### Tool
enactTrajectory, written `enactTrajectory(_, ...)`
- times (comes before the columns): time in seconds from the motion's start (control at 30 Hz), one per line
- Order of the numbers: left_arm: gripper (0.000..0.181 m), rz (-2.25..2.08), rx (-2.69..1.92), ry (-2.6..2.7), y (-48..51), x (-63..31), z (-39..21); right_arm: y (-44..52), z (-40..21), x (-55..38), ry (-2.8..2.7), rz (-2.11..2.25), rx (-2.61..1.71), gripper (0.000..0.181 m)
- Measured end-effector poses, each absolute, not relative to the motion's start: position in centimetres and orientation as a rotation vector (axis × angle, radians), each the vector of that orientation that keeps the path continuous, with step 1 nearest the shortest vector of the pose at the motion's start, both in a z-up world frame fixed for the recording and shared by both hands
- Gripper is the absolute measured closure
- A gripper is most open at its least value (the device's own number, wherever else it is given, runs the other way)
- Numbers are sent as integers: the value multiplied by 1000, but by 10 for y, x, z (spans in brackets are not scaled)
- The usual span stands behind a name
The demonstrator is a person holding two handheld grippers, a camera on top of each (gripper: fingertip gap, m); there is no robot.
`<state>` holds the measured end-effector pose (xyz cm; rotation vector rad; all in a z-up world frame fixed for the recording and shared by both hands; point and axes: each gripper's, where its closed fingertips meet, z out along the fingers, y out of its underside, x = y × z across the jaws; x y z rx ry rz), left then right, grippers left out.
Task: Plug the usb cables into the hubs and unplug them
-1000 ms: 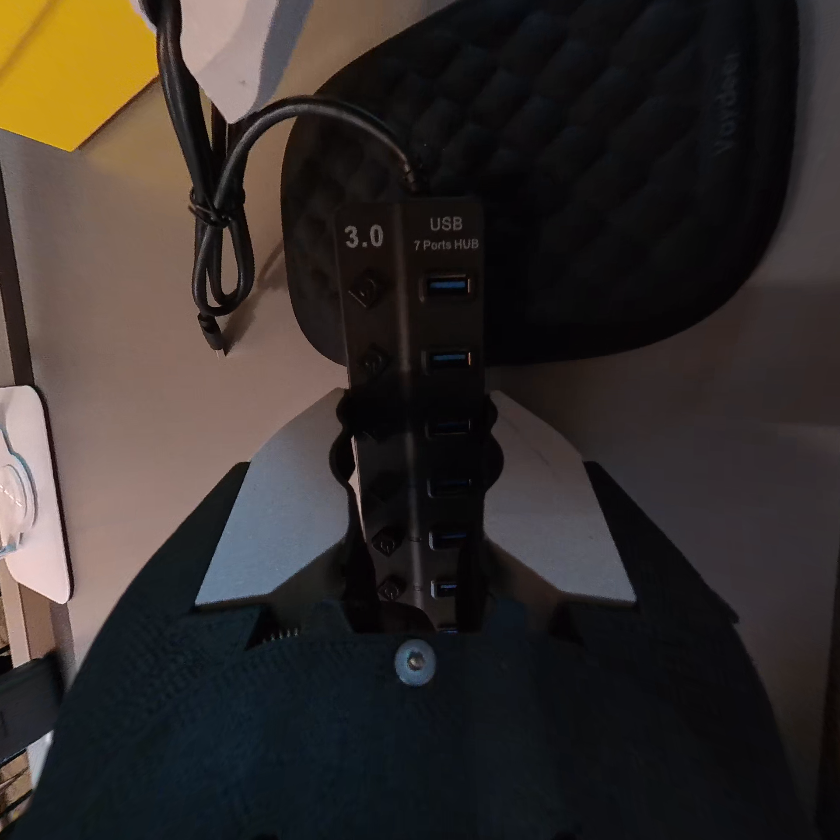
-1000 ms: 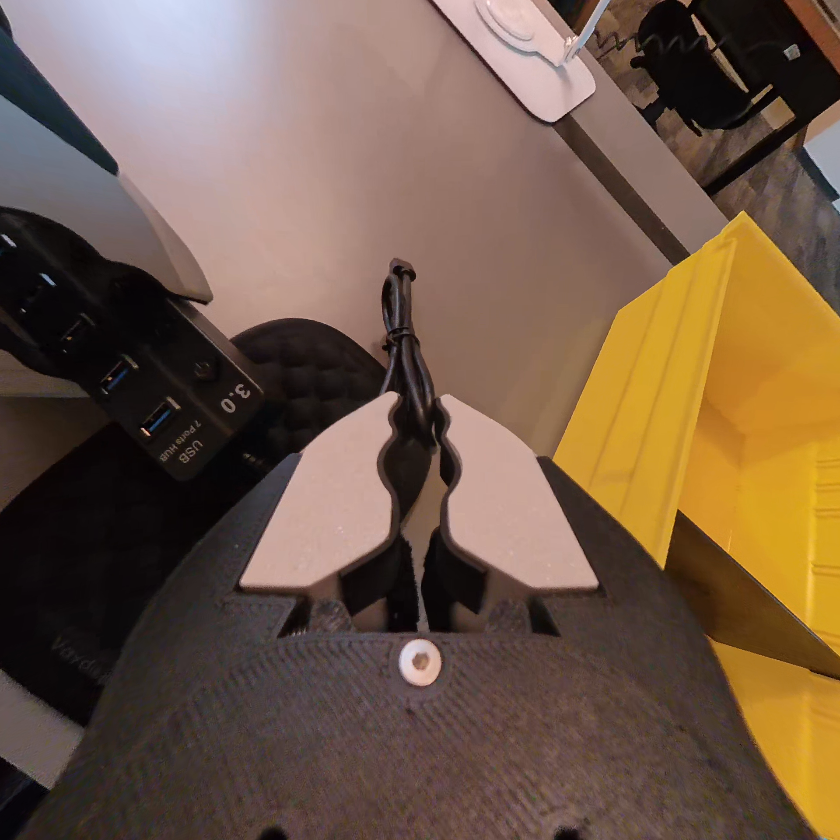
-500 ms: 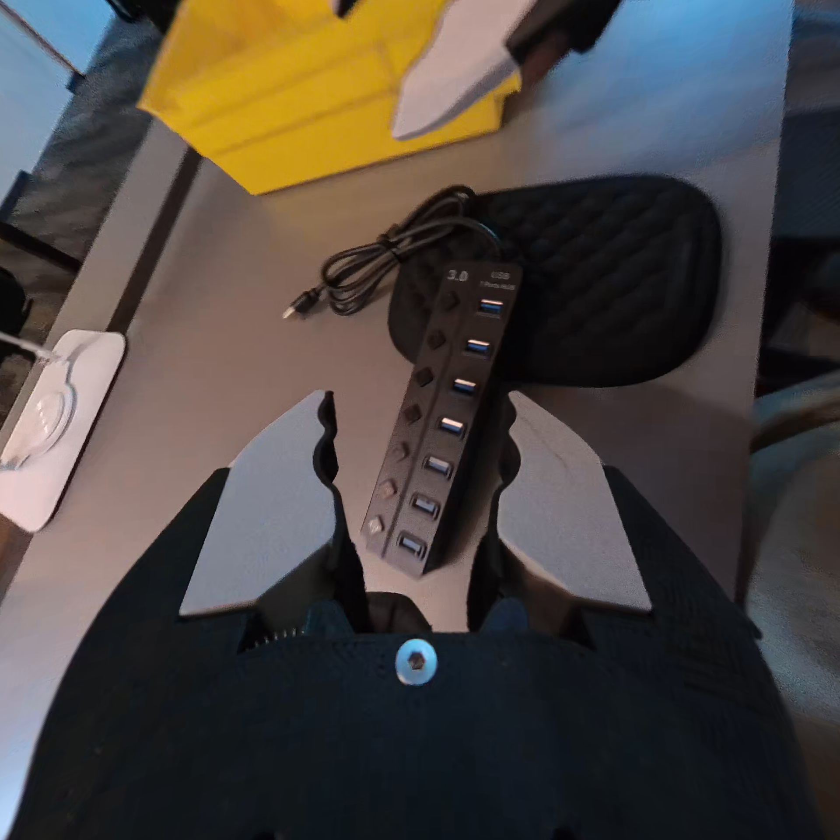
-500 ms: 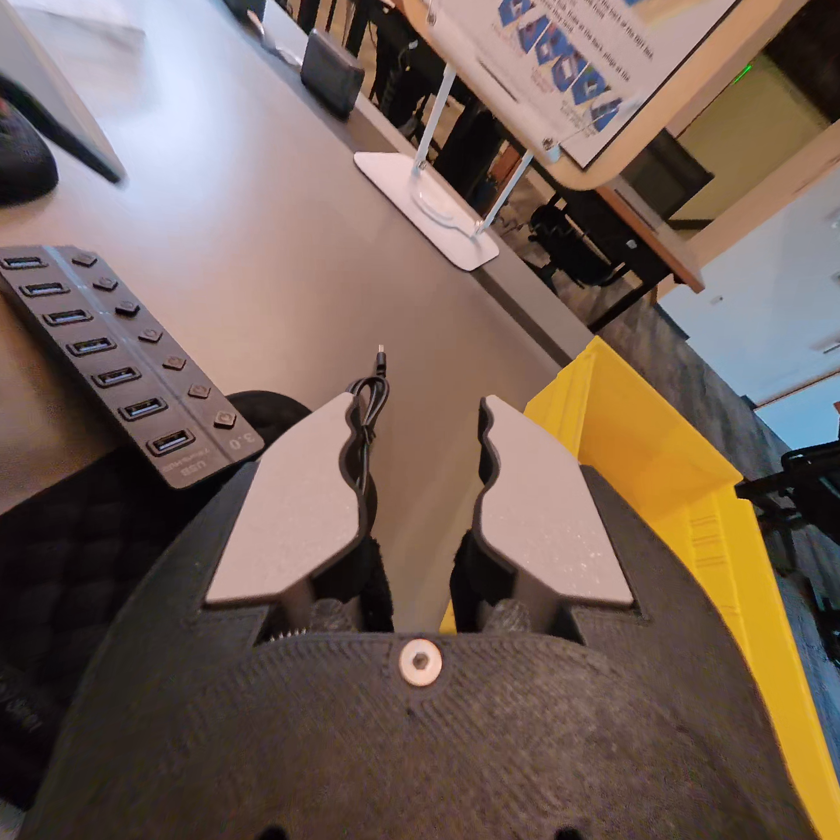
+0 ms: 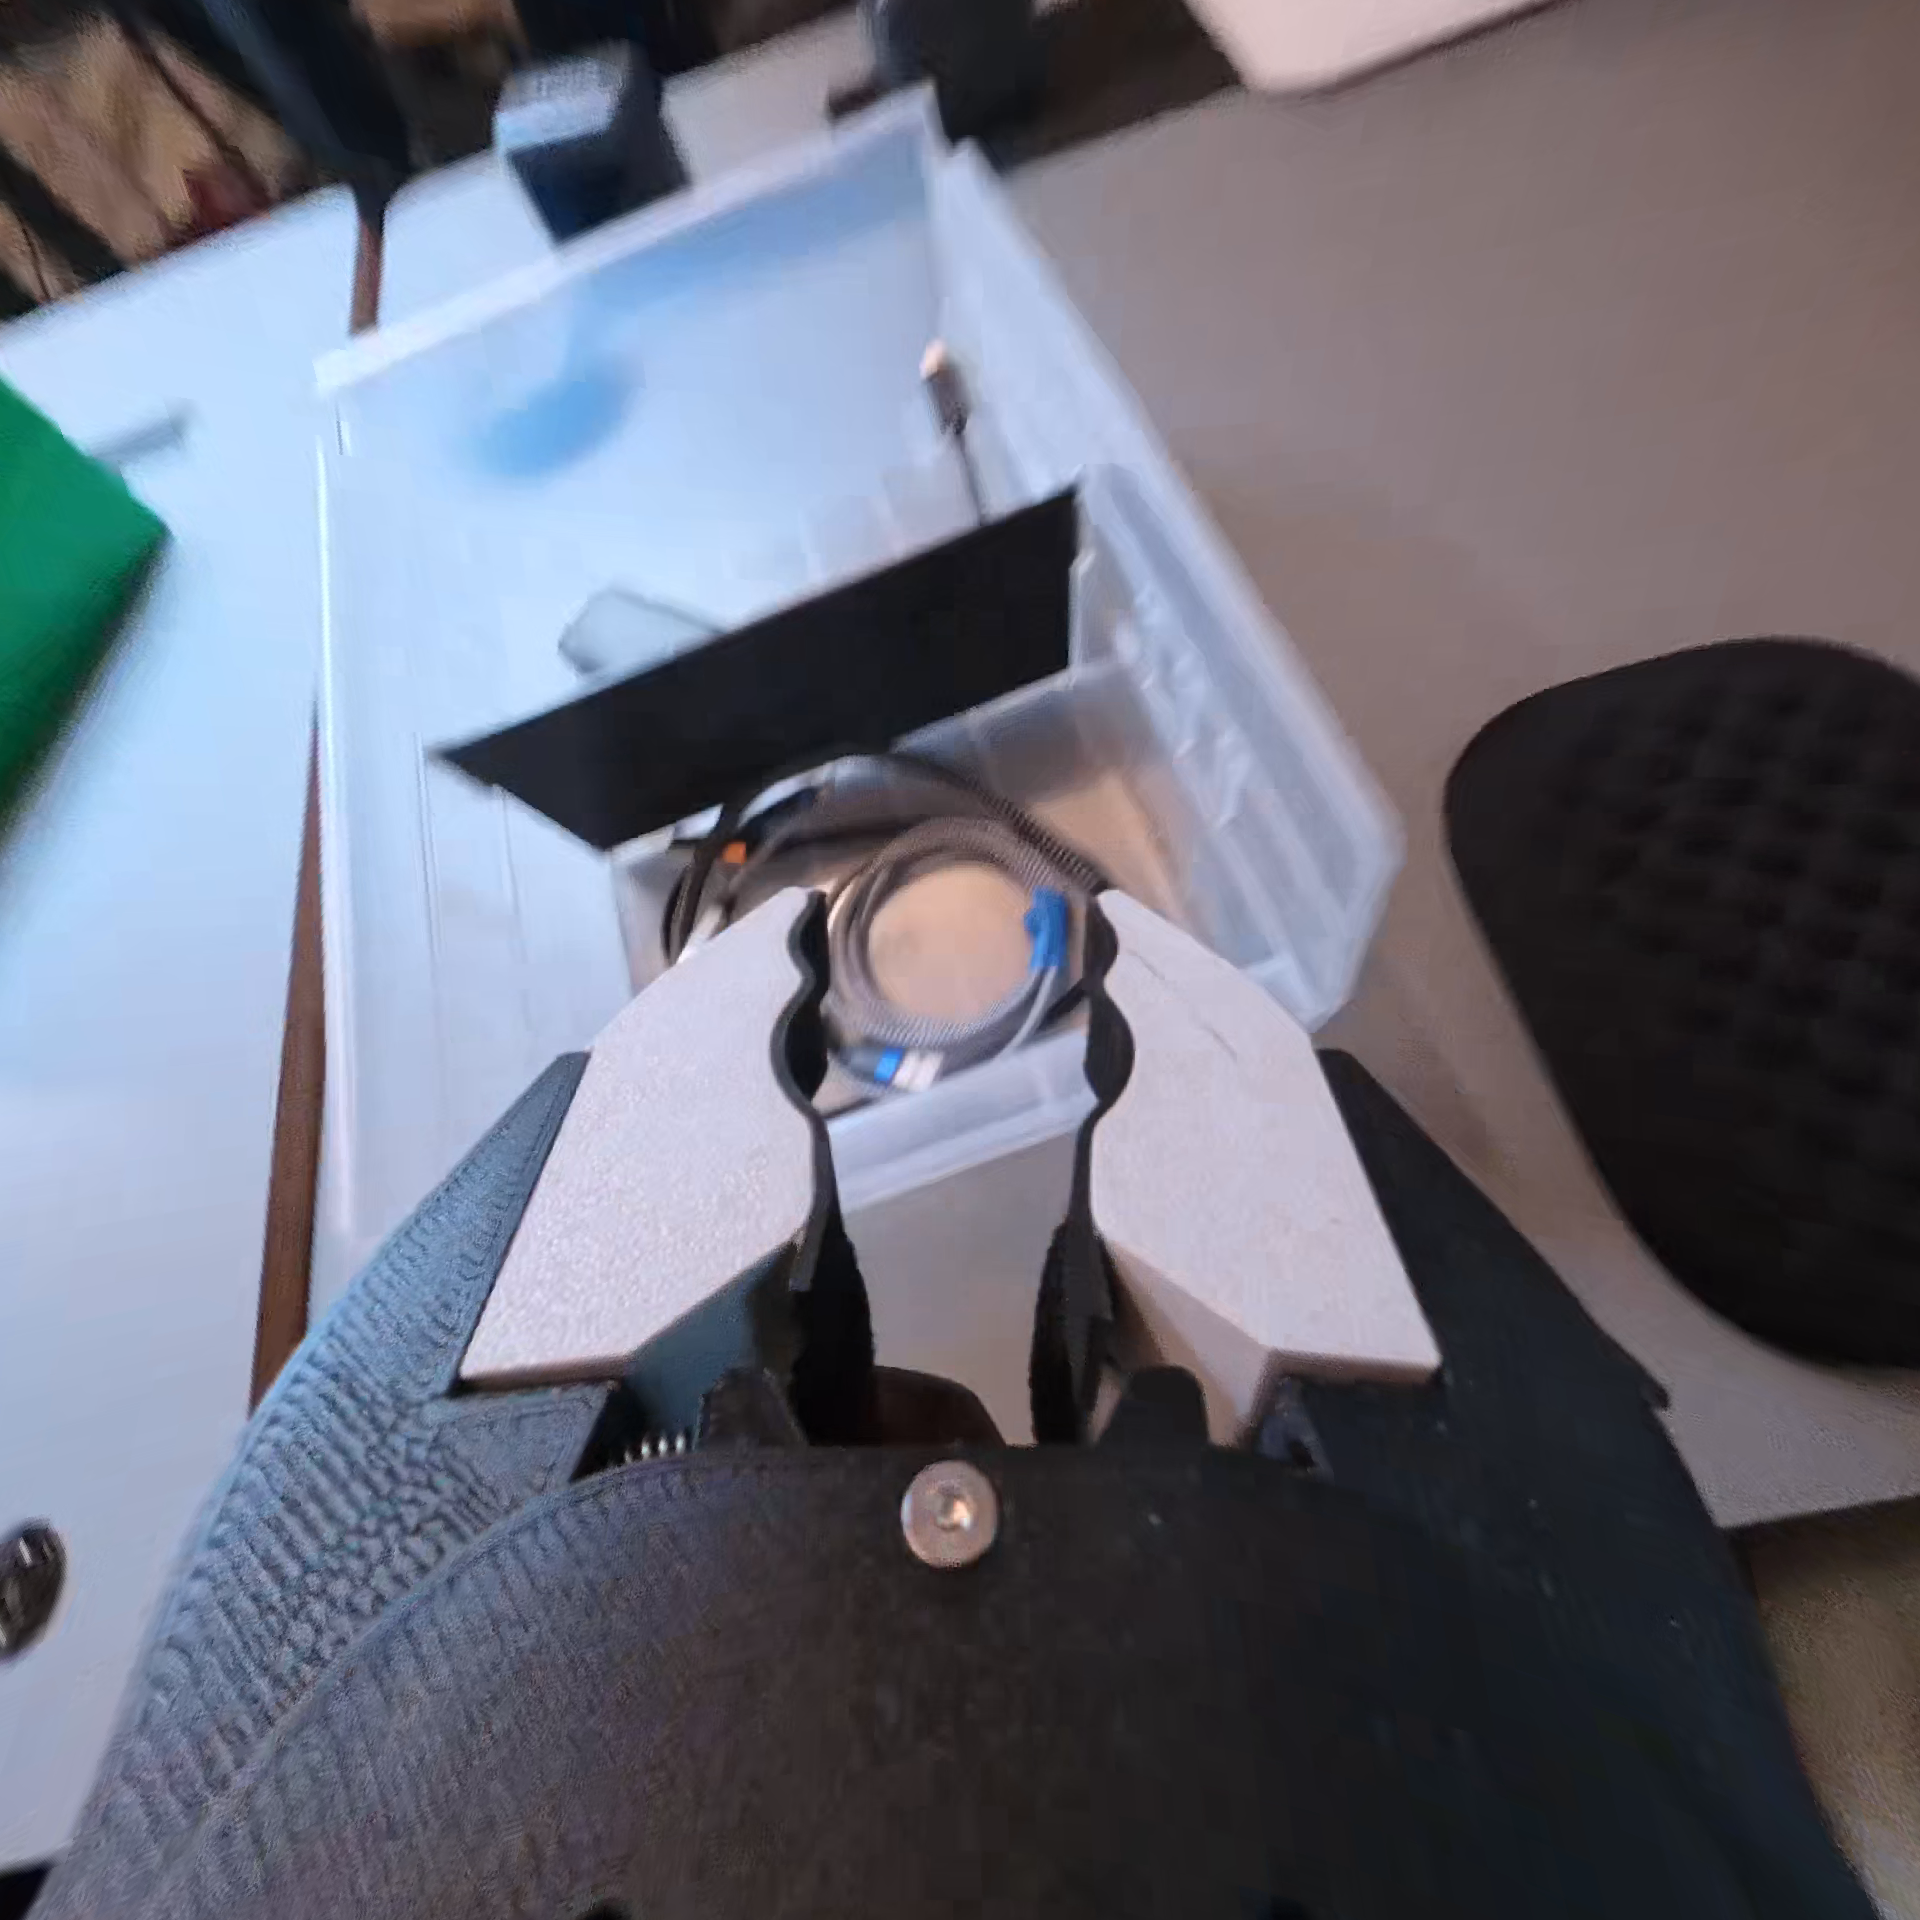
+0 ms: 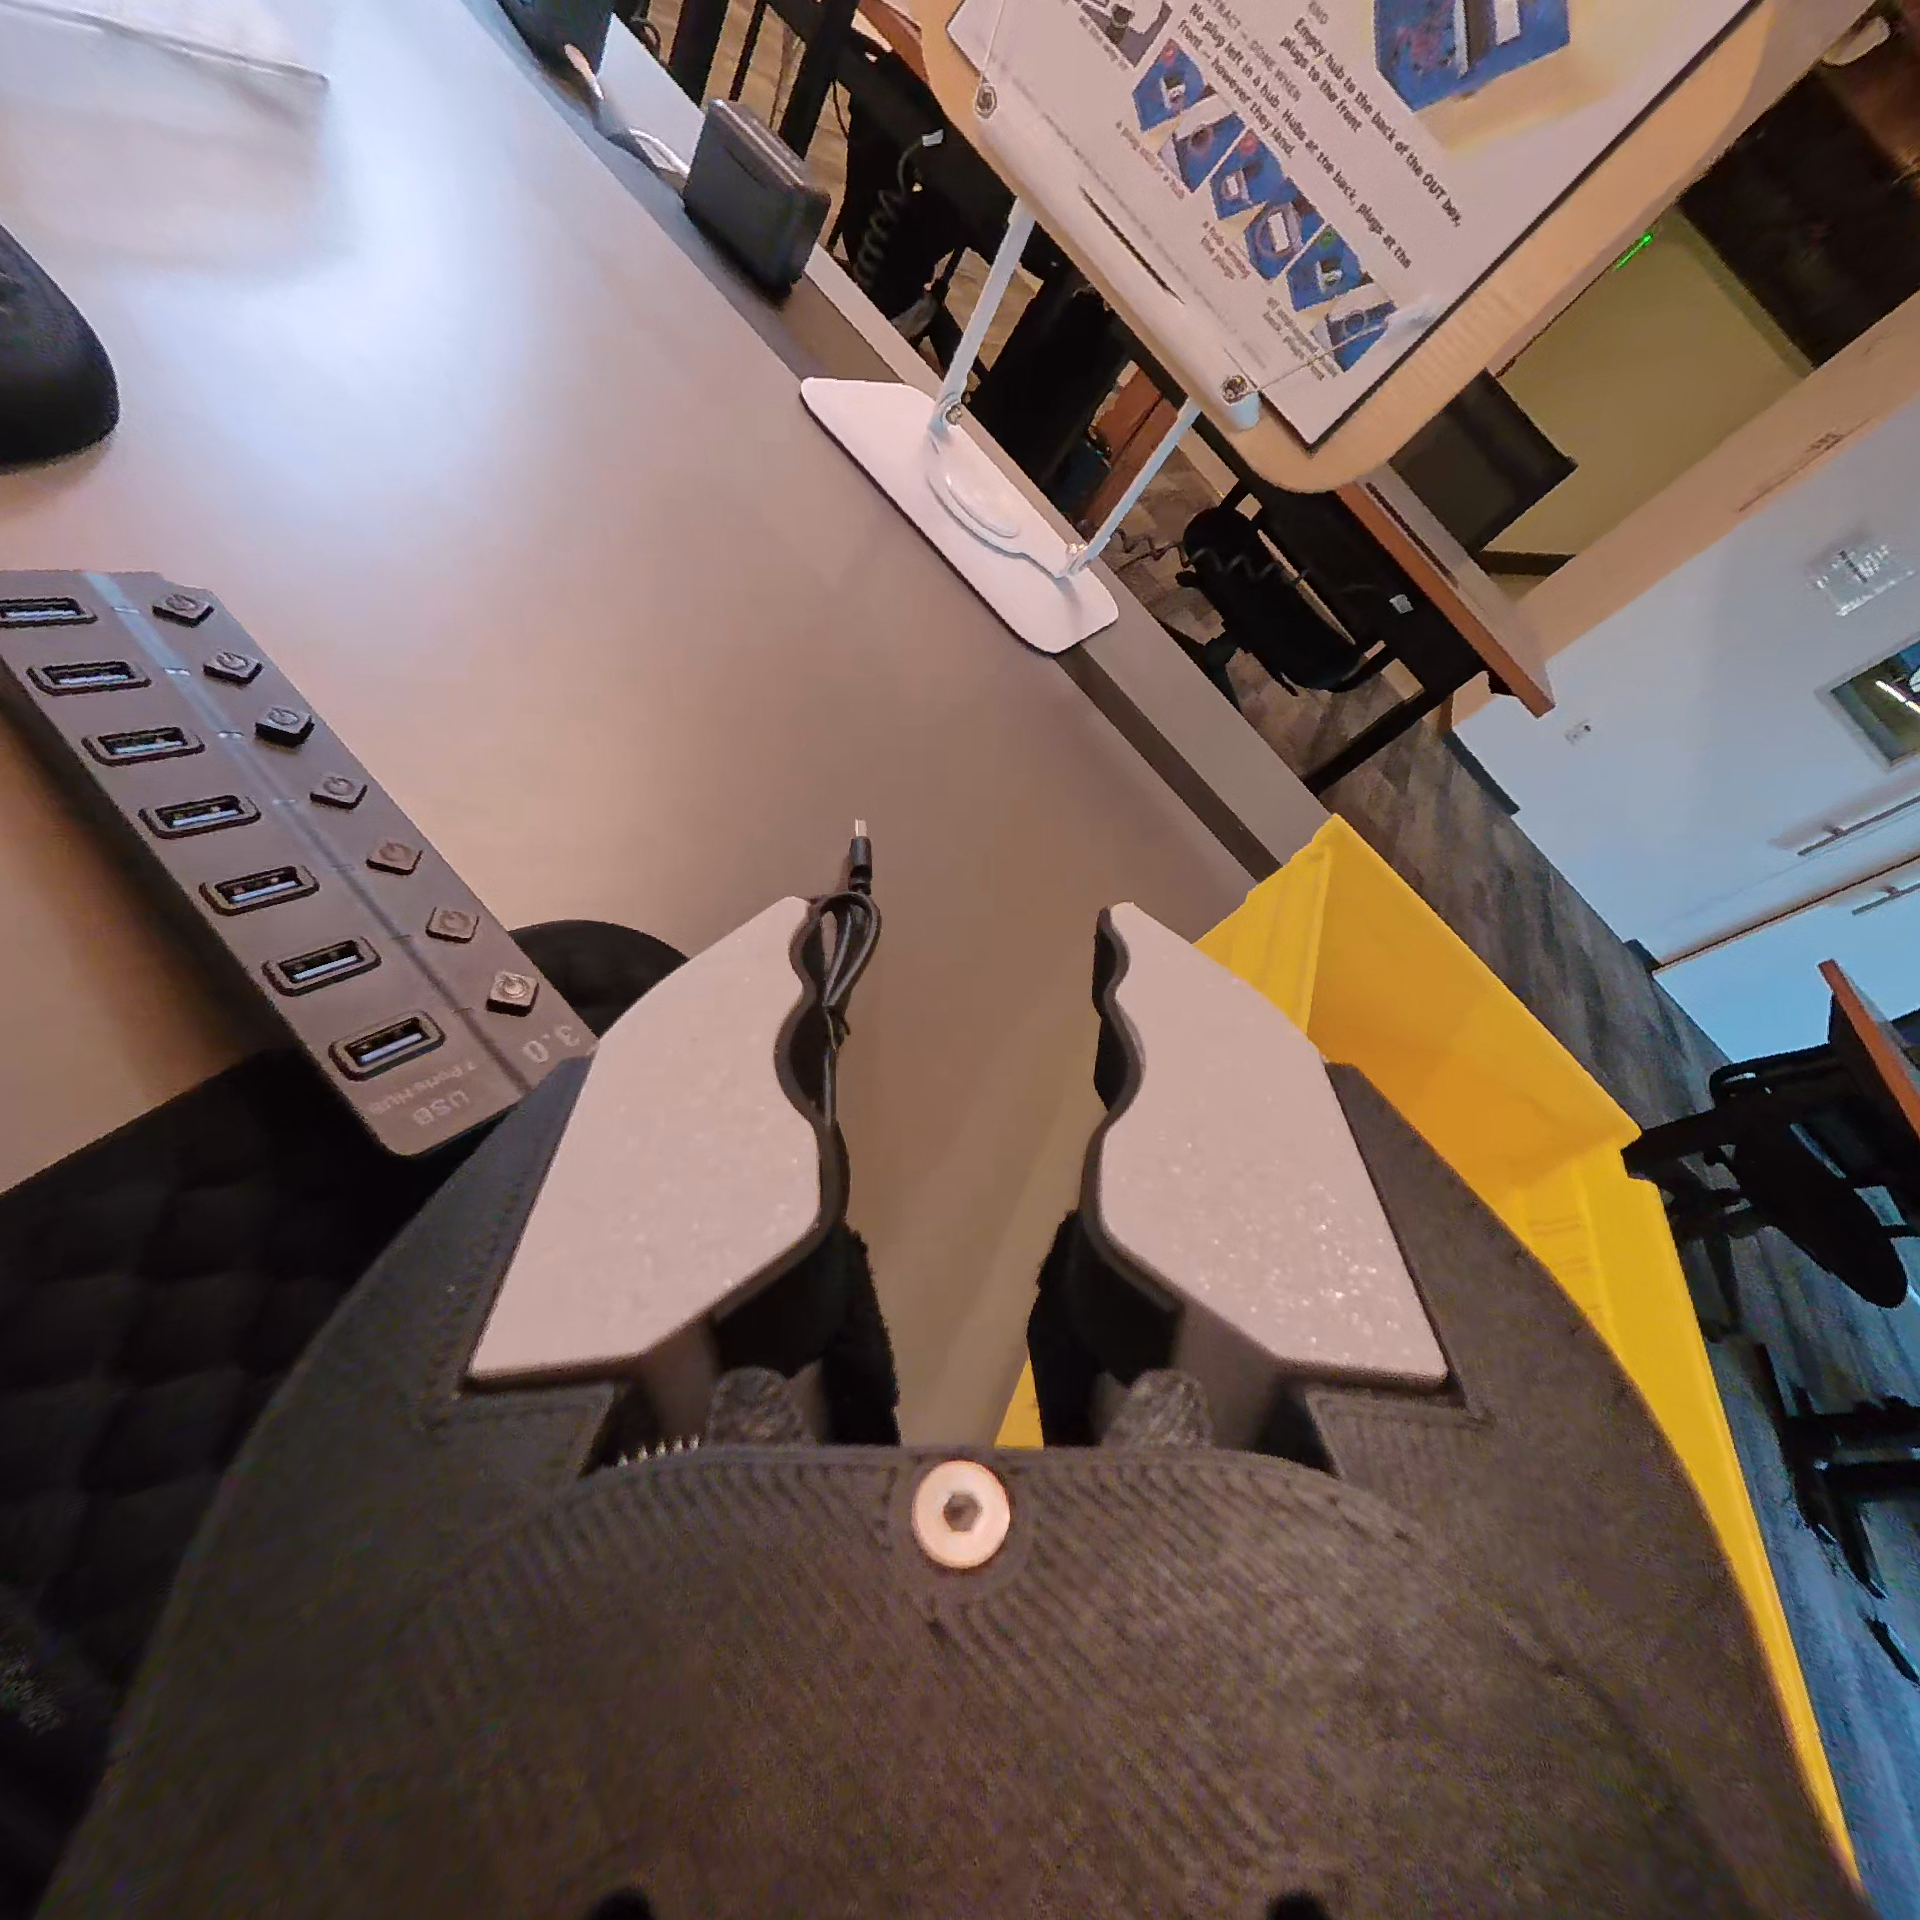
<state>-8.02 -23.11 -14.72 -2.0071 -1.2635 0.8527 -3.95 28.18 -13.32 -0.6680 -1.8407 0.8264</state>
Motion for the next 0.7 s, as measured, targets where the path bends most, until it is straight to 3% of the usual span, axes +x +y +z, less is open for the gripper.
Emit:
enactTrajectory(0.3, 149, 563, -2248, -1311, -263, -111, -198, 279, -130, -39, -1846, 784, -643, 132)
enactTrajectory(0.7, 150, 285, -2482, -1334, -265, -142, -252, 280, -127, -37, -1843, 734, -575, 132)
